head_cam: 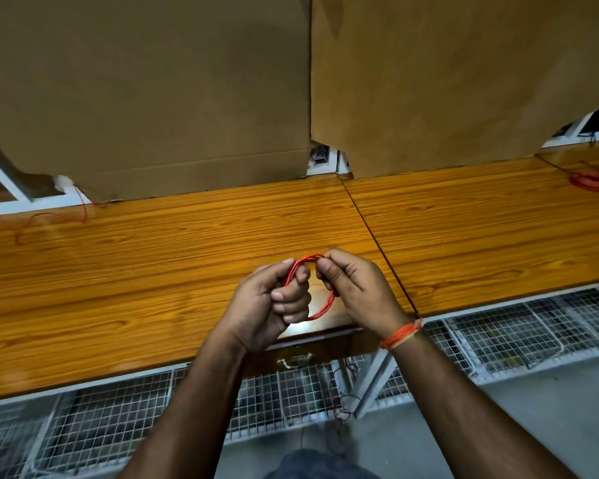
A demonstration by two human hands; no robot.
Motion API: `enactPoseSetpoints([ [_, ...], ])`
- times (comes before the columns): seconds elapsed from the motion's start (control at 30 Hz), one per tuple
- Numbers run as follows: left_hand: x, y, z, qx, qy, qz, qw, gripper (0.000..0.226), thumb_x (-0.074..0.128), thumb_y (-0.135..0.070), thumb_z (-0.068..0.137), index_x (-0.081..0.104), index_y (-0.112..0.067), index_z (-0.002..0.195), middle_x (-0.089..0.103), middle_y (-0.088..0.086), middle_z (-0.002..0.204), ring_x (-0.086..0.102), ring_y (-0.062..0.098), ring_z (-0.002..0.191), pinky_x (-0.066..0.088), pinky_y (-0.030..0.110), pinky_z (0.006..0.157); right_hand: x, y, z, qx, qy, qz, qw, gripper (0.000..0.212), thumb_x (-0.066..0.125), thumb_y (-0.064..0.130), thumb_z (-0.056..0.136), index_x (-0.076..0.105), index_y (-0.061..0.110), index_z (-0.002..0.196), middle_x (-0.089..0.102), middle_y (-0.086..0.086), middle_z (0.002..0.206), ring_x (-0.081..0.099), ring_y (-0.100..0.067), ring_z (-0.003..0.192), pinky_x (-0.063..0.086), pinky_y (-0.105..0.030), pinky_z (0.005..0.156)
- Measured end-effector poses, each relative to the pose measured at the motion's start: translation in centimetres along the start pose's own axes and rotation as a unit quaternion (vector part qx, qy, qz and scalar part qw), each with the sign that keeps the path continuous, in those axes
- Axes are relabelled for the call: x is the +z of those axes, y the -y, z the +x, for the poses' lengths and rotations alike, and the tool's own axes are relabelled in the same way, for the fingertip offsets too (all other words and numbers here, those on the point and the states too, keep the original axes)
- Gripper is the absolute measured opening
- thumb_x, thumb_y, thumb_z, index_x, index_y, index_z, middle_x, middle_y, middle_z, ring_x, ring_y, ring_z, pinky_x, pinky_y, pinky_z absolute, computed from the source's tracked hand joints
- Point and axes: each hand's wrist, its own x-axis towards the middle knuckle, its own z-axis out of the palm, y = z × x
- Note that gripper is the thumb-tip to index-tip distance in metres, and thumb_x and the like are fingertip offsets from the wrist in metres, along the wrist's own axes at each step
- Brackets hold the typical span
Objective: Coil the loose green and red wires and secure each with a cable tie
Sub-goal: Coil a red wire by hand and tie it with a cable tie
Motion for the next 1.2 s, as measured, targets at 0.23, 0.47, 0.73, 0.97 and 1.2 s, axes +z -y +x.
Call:
enactPoseSetpoints([
  [0.23, 0.3, 0.5, 0.7, -0.008, -0.069, -0.057, 0.996, 0.032, 0.043, -0.032, 0.099, 0.051, -0.016, 0.072, 0.029, -0.013, 0.044, 0.008, 0.005, 0.043, 0.01, 0.016, 0.04, 0.2, -0.1, -0.3, 0.044, 0.029, 0.128, 0.99, 0.021, 0.049, 0.017, 0.108, 0.069, 0.012, 0.104, 0.058, 0.004, 0.075, 0.051, -0.007, 0.069, 0.042, -0.023, 0.061],
  [0.47, 0.8, 0.8, 0.6, 0.025, -0.063, -0.114, 0.991, 0.033, 0.041, -0.028, 0.099, 0.057, -0.018, 0.072, 0.031, -0.013, 0.045, 0.009, 0.004, 0.044, 0.007, 0.017, 0.041, 1.5, -0.5, -0.8, 0.092, -0.014, 0.195, 0.976, 0.028, 0.049, 0.022, 0.108, 0.069, 0.003, 0.107, 0.058, 0.0, 0.074, 0.05, -0.012, 0.067, 0.039, -0.022, 0.058],
  [0.73, -2.8, -2.4, -0.9, 0.143, -0.099, -0.24, 0.955, 0.049, 0.029, -0.024, 0.11, 0.055, -0.019, 0.069, 0.033, -0.008, 0.047, 0.013, 0.004, 0.044, 0.013, 0.019, 0.039, -0.6, -4.6, -5.2, 0.132, -0.034, 0.11, 0.985, 0.018, 0.072, 0.006, 0.093, 0.073, 0.023, 0.099, 0.072, 0.003, 0.09, 0.067, -0.017, 0.091, 0.057, -0.03, 0.081],
  [0.97, -2.3, -1.4, -0.1, 0.184, -0.21, -0.113, 0.954, 0.03, 0.035, -0.026, 0.11, 0.05, -0.016, 0.085, 0.038, -0.009, 0.055, 0.032, 0.003, 0.042, 0.025, 0.015, 0.038, -0.7, -2.1, -4.7, -0.081, 0.029, -0.137, 0.987, 0.012, 0.069, 0.022, 0.095, 0.078, 0.021, 0.103, 0.063, 0.009, 0.095, 0.061, -0.005, 0.093, 0.052, -0.022, 0.076],
  [1.2, -0.5, 0.5, -0.1, 0.185, -0.232, 0.216, 0.93, 0.03, 0.033, -0.021, 0.112, 0.049, -0.011, 0.089, 0.061, 0.002, 0.059, 0.052, 0.012, 0.045, 0.04, 0.021, 0.044, 0.8, 2.7, -1.2, -0.224, 0.021, -0.184, 0.957, 0.018, 0.066, 0.023, 0.097, 0.077, 0.013, 0.107, 0.058, -0.002, 0.094, 0.058, -0.017, 0.088, 0.051, -0.036, 0.069],
])
